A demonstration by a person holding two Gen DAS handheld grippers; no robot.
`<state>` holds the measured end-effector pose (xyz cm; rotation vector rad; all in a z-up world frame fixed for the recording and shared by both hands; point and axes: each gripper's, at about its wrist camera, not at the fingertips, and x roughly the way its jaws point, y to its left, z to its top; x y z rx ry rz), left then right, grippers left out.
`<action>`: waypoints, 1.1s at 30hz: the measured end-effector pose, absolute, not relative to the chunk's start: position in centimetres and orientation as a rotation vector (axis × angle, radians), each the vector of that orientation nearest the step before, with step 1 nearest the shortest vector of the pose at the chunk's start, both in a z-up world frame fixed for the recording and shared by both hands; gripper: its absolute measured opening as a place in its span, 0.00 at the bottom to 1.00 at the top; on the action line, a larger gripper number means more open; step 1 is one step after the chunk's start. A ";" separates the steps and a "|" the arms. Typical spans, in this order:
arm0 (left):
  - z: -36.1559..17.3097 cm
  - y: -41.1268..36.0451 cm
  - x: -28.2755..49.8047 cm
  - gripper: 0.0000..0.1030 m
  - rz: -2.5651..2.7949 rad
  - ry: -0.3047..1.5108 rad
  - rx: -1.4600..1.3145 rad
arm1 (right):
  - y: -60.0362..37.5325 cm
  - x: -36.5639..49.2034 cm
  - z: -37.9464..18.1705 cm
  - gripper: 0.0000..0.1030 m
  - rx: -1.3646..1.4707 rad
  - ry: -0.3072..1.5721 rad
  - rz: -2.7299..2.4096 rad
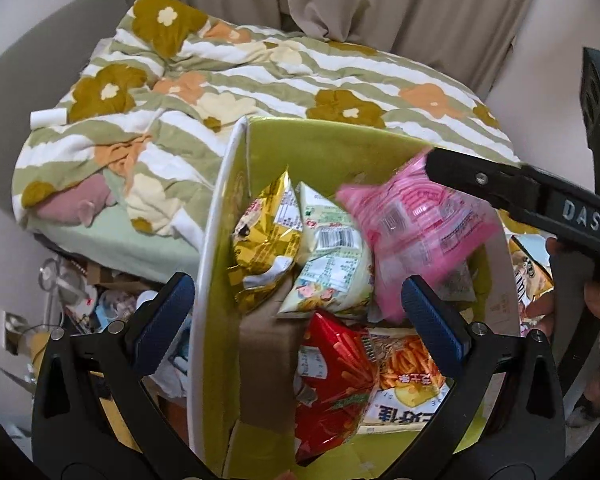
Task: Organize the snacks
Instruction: 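Open the left tool to drop the gold Pillows bag into the box, then move both open tools back over the snack pile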
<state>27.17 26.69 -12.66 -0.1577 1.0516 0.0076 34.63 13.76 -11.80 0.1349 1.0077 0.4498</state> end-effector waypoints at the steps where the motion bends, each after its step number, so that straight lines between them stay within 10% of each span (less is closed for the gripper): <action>1: -12.8 26.7 27.1 1.00 0.009 1.054 -0.158 | 13.6 34.3 -11.9 0.97 0.122 1.001 0.441; 33: -4.8 16.8 20.5 1.00 -0.165 0.912 -0.090 | 2.4 20.4 -1.6 0.97 0.113 0.842 0.294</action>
